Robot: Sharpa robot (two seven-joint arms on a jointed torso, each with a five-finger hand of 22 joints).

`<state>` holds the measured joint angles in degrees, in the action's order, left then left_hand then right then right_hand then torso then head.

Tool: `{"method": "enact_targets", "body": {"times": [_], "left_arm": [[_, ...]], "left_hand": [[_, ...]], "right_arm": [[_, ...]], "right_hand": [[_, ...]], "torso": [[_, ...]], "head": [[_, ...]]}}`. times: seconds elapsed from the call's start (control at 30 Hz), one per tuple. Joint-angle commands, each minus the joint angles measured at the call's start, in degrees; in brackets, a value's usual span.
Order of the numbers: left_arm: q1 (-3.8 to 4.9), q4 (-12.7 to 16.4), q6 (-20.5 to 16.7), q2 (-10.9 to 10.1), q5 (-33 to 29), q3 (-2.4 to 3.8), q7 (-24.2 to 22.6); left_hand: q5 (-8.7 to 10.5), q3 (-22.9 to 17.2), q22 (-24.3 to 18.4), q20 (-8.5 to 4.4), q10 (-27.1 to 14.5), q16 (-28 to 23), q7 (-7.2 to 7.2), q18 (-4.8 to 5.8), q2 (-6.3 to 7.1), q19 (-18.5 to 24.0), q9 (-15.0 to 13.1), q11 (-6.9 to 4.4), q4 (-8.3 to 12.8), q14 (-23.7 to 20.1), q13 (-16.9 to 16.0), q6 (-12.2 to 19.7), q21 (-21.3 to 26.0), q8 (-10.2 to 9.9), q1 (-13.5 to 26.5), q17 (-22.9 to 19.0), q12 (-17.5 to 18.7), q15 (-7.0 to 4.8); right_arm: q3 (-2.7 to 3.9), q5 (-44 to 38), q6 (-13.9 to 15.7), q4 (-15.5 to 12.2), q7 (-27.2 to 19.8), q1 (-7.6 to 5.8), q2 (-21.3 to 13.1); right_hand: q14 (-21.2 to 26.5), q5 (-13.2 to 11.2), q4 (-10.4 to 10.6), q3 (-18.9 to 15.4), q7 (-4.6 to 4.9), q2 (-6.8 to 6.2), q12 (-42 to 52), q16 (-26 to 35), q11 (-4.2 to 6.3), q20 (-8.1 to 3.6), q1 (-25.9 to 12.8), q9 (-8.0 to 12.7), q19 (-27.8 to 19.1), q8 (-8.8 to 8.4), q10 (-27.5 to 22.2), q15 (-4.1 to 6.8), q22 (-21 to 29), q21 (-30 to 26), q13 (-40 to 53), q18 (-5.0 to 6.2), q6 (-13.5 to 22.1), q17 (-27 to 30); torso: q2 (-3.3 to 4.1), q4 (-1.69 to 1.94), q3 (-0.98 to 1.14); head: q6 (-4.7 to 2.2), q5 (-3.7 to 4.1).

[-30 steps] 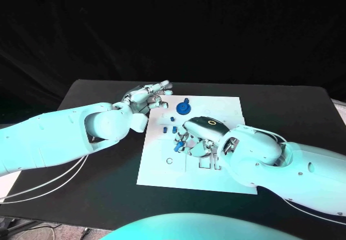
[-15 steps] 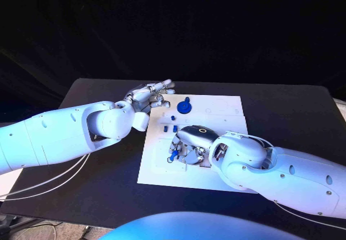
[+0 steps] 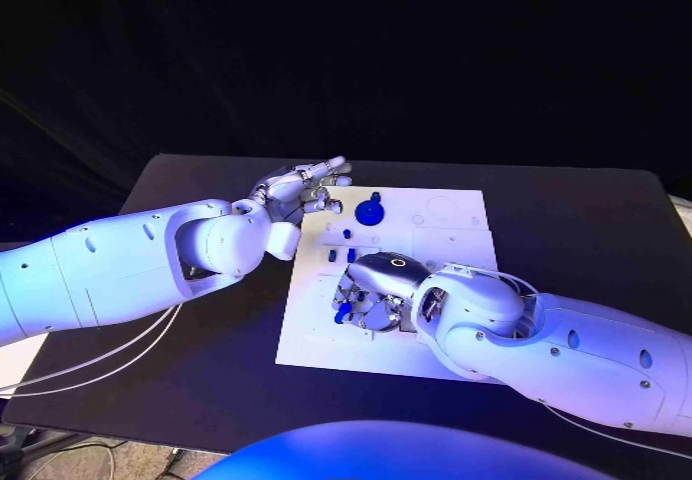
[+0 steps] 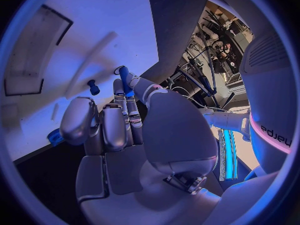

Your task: Assemble the parts on the task board

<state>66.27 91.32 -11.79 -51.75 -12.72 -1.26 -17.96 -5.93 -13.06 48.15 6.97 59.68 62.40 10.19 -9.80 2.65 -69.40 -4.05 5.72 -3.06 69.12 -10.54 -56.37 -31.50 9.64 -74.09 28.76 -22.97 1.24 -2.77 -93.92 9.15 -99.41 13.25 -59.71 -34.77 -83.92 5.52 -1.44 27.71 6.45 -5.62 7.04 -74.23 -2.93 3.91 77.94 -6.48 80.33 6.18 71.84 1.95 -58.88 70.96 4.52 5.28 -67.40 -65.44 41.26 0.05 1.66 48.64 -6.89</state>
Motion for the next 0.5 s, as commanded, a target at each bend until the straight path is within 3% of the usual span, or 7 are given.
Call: {"method": "enact_targets", "body": {"times": [0.03,0.23,0.5], "left_arm": [[-0.03,0.1,1.2,0.0,0.2,0.04,-0.1],[-0.03,0.2,1.2,0.0,0.2,0.04,0.0],[-0.03,0.1,1.4,0.0,0.3,0.04,0.1]], "left_hand": [[-0.25,0.3,-0.1,0.0,-0.3,0.2,0.01,-0.61,0.08,0.6,0.1,0.1,0.0,-0.3,0.0,0.6,0.0,0.2,0.2,0.1,-0.3,-0.05],[-0.26,0.3,-0.1,0.0,-0.4,0.1,0.02,-0.62,0.03,0.6,0.1,0.1,0.0,-0.4,0.0,0.6,0.0,0.3,0.1,-0.3,-0.4,-0.05],[-0.26,0.3,-0.1,0.0,-0.4,0.1,0.02,-0.62,0.03,0.6,0.1,0.1,0.0,-0.4,0.0,0.6,0.0,0.3,0.1,-0.3,-0.4,-0.05]], "right_arm": [[-0.16,-1.4,-2.8,0.5,0.7,0.2,0.1],[-0.16,-3.4,-4.1,0.9,2.1,0.21,0.6],[-0.15,-6.6,-2.2,0.5,3.4,0.28,0.8]], "right_hand": [[-2.3,0.4,0.3,-0.2,0.21,0.63,0.0,-0.2,0.11,0.03,0.0,0.0,-0.1,0.13,0.3,-0.02,0.0,0.1,0.0,0.7,0.0,0.0],[-2.3,0.5,0.3,-0.2,0.2,0.68,-0.1,-0.3,0.11,0.03,0.0,-0.1,-0.1,0.13,0.3,-0.02,0.0,0.2,0.0,0.7,0.0,-0.1],[-2.3,0.5,0.4,-0.2,0.2,0.67,-0.1,-0.3,0.11,0.03,-0.1,-0.1,-0.1,0.13,0.3,-0.02,-0.2,0.2,0.0,0.68,0.0,-0.1]], "torso": [[-0.02,-0.01,-0.03],[0.0,0.0,0.0],[0.02,0.05,0.04]], "head": [[0.06,-0.03],[0.16,0.03],[0.17,0.11]]}}
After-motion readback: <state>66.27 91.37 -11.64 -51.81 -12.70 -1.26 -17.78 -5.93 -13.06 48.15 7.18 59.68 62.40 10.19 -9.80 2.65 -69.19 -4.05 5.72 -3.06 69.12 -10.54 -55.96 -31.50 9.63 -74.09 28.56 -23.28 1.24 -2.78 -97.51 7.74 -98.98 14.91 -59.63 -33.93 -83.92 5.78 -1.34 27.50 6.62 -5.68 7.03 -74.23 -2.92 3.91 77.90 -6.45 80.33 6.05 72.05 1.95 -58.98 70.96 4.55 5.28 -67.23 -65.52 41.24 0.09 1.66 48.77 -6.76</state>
